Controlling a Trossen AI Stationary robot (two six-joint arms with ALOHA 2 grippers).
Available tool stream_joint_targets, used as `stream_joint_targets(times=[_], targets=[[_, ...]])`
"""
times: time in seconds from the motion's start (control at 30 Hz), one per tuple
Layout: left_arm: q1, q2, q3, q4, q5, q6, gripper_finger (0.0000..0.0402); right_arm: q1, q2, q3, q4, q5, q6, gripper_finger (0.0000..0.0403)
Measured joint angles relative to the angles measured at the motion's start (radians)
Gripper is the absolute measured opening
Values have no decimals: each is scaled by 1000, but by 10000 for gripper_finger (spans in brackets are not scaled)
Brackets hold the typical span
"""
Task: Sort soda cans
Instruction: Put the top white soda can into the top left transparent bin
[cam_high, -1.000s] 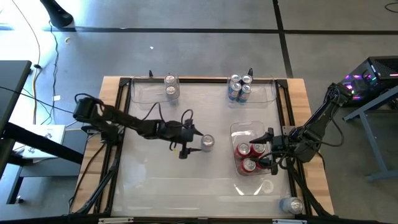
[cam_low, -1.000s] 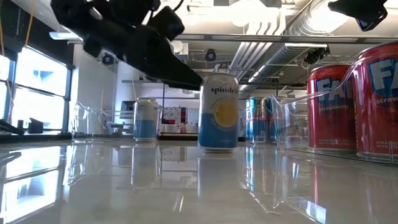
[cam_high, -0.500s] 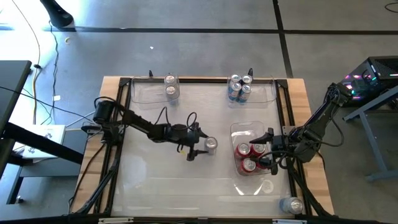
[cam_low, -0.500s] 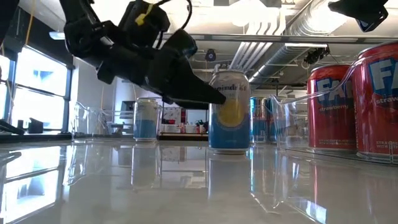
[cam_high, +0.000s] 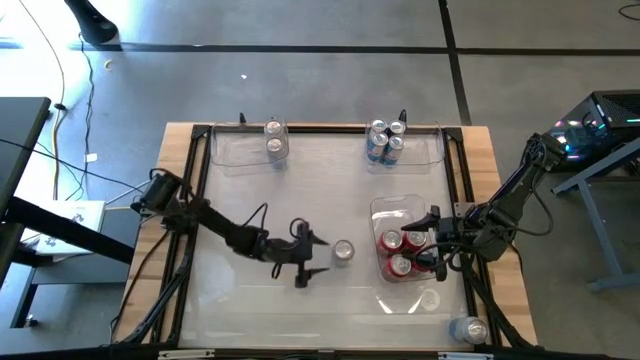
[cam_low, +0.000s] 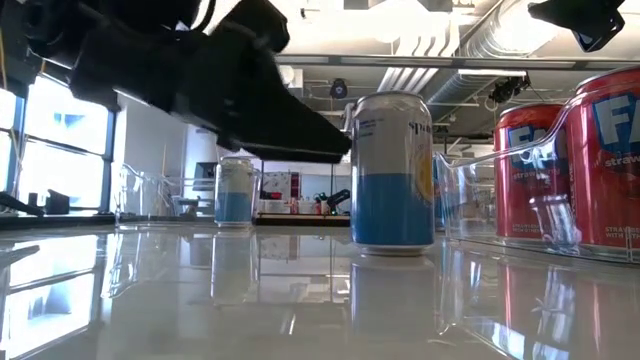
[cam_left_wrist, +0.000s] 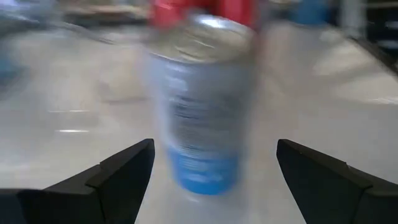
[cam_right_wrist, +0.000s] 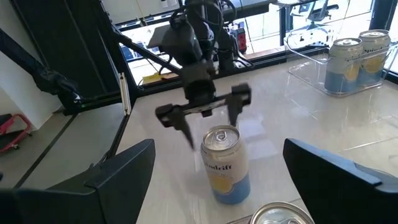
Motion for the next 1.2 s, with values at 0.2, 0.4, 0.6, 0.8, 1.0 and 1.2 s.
stream_joint_targets(times=[0.2,0.4,0.6,0.8,1.0,1.2], targets=[[42,0,0,72,0,1,333,0,0,0,1,0,0,350],[95,0,30,114,153,17,333,0,0,0,2,0,16,350],[99,0,93,116,165,101,333,0,1,0,2,0,19,350],[98,0,131,51,160,35,333,0,1,0,2,0,19,350],[71,0,164,-61,79,24,333,0,1,0,2,0,18,350],[45,-1,173,-67,-15,53,333,0,1,0,1,0,17,350]])
